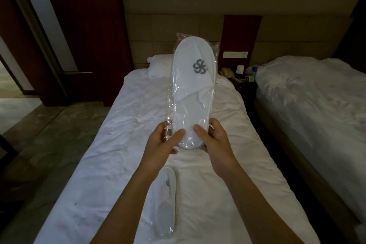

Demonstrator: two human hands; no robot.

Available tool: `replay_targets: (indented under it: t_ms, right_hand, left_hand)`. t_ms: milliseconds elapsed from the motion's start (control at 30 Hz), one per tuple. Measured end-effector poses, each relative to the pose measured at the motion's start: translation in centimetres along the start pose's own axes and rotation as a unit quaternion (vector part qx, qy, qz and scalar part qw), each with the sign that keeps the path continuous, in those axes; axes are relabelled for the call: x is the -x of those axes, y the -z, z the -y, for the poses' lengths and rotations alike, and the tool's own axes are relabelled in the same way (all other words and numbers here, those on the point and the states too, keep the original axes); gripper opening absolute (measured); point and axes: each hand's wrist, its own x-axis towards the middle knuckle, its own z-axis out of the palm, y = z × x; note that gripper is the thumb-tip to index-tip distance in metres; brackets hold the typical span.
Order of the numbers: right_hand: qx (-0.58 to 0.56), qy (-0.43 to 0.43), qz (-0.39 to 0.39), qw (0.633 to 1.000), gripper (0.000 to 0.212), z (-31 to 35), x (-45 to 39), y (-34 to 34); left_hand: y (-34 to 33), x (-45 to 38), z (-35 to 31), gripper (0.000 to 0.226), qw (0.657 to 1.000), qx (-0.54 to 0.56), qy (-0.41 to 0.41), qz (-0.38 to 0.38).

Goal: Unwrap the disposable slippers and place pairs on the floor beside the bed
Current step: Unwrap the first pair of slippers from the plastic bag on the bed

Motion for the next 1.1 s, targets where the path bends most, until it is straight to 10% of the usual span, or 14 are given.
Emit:
replay_targets:
  t_ms: [333, 567, 700, 1100]
  right_hand:
    - [0.013, 0.043, -0.028, 0.999, 0.019, 0.0, -0.2, 0.1]
    - [0.020, 0.063, -0.047, 0.997, 0.026, -0.2, -0.2, 0.1]
    - [0.009, 0.068, -0.050, 0.996, 0.026, -0.2, -0.2, 0.0]
    - [0.047, 0.076, -0.044, 0.995, 0.027, -0.7, -0.6, -0.5]
  left_hand:
    - [-0.2, 0.4, 0.9, 0.023, 0.997, 0.063, 0.034, -0.019]
    - [-1.6, 1.3, 1.1, 0.041, 0.926, -0.234, -0.179, -0.235]
    - [-2.0, 1.3, 0.4, 0.047, 0.939, -0.151, -0.080, -0.298]
    - [-4.2, 1.4, 0.4, 0.046, 0.963, -0.191, 0.005, -0.191]
